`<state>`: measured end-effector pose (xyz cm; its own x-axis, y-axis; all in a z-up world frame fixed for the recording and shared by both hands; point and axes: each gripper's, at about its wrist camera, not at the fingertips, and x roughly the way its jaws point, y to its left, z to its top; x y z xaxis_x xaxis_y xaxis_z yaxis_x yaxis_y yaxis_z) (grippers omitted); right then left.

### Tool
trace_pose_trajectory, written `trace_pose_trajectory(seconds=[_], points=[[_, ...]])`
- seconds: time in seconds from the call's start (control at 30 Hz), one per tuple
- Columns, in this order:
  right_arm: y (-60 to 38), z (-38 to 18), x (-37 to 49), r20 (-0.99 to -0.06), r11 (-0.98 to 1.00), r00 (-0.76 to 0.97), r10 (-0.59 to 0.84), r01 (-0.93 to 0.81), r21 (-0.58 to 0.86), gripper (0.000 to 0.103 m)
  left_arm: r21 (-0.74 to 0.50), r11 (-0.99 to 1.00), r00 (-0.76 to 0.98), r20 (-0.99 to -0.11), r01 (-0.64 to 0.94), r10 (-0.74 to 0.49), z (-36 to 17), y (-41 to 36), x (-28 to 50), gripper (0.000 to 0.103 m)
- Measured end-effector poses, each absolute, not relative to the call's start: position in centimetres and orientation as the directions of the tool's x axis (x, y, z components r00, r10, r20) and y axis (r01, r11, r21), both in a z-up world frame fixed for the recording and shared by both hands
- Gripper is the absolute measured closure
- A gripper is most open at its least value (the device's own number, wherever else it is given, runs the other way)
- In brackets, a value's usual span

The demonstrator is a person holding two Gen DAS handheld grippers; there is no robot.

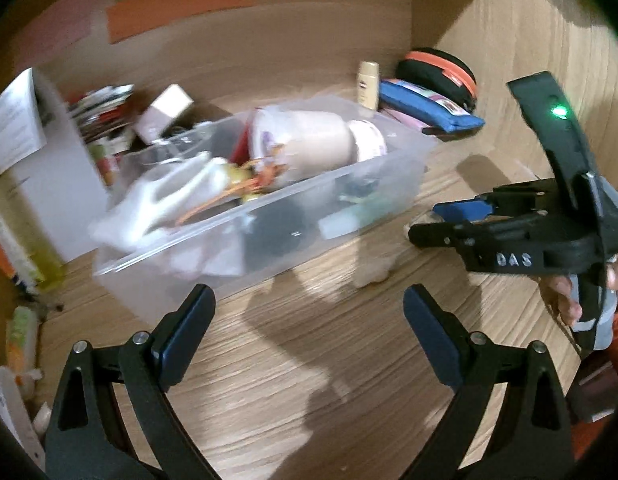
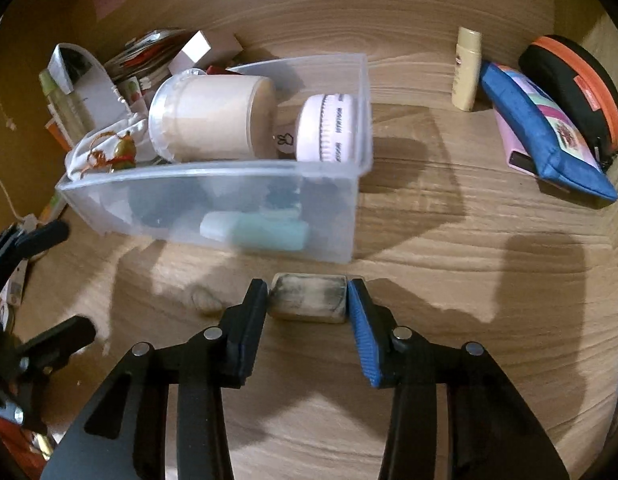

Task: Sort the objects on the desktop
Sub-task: 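Grasp the white seashell with the left gripper while the right gripper grasps the square beige block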

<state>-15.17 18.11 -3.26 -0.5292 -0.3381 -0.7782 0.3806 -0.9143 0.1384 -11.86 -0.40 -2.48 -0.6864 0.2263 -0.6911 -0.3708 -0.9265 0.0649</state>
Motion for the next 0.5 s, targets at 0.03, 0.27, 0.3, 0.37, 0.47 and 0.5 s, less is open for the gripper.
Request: trace_pose_trajectory(seconds=[0.03,0.27,0.3,0.37,0.47,0.5], points=[[18.3,-3.2,-15.0,-0.779,-0.913,-0.530,-0.336,0.386,0.132,0.065,0.069,-0.922,-0.680,-0.697,-0.380,0.228,-2.6,0.2,-12.3,0.010],[19.5,-3.0,-14.4,-0.774,-0.892,-0.522,-0.359,0.436,0.119,0.065,0.060,-0.904,-0.613,-0.754,-0.422,0.236,-4.1,2.5,-15.1,0.033],[19.7,-3.0,-14.3,-0.773,-0.889,-0.519,-0.366,0.440,0.125,0.065,0.060,-0.902,-0.605,-0.760,-0.427,0.236,-4.3,2.6,-15.4,0.035],[19.9,-3.1,-14.4,-0.770,-0.883,-0.511,-0.383,0.447,0.143,0.065,0.061,-0.898,-0.590,-0.773,-0.437,0.235,-4.7,3.1,-15.9,0.039],[20.6,-3.1,-14.3,-0.758,-0.874,-0.502,-0.416,0.452,0.180,0.065,0.062,-0.893,-0.573,-0.786,-0.445,0.231,-5.3,3.6,-16.3,0.058],[20.8,-3.0,-14.2,-0.753,-0.873,-0.504,-0.422,0.450,0.188,0.065,0.054,-0.892,-0.571,-0.785,-0.448,0.240,-5.3,3.5,-16.4,0.063]])
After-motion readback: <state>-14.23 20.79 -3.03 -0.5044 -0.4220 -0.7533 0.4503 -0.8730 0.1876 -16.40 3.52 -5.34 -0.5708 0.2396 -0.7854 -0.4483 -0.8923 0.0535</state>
